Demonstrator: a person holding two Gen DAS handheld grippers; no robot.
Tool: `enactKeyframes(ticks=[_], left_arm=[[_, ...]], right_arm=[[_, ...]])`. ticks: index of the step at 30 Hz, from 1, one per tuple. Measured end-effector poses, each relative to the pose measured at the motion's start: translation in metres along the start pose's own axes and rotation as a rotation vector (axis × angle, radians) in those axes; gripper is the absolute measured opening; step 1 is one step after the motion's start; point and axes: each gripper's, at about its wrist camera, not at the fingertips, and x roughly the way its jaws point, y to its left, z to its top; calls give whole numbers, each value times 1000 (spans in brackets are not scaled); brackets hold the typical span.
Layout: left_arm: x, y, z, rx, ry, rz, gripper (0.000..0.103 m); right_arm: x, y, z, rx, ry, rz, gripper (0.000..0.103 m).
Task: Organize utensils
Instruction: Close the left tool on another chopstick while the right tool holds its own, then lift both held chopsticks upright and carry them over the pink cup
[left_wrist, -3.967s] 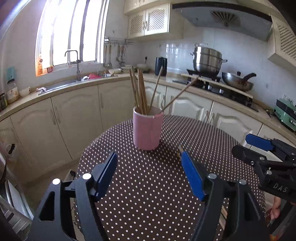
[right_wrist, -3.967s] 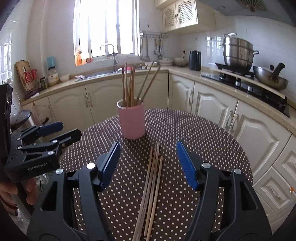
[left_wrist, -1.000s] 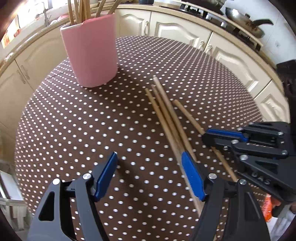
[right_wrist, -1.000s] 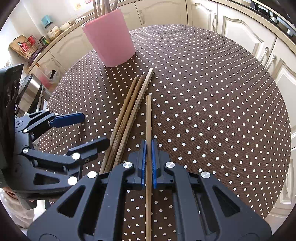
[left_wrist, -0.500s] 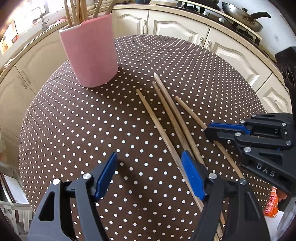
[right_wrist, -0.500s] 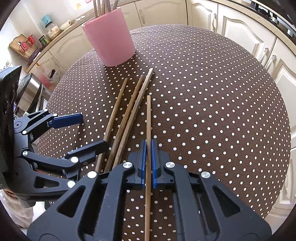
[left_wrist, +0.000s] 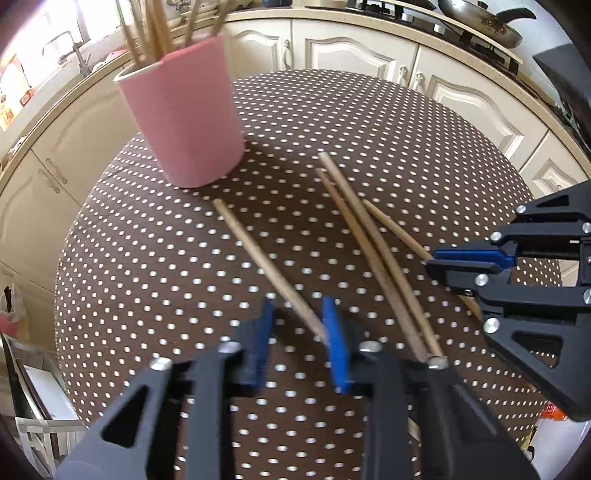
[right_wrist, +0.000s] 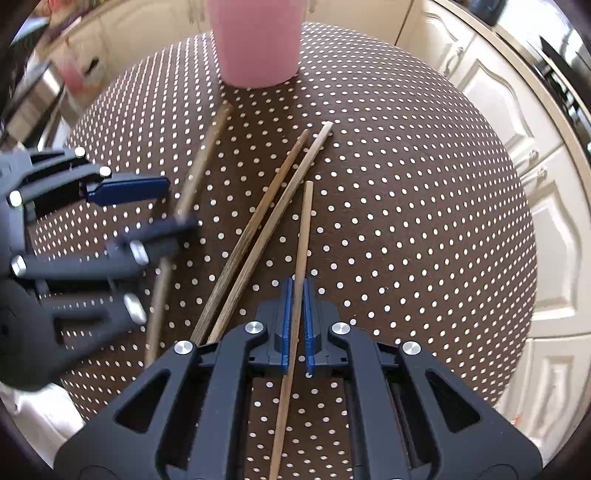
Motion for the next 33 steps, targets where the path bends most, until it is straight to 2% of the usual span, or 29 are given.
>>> enactKeyframes(ticks=[5,10,15,22,33], left_arm=[[-4,14,-6,25,-21,-23,6],[-8,31,-14,17,-51,-78,6],[-13,59,-19,-29,-94,-150,6],[-51,85,-34,-61,-233,-190,6],[-116,115,-54,-158,-458,-202,6]], right_arm=[[3,7,8,-3,21,5,6],[3,5,14,12,45,12,6],[5,5,17,22,25,-6,6],[-9,8,0,73,-81,3,5],[-65,18,-15,150,-352,77,5]])
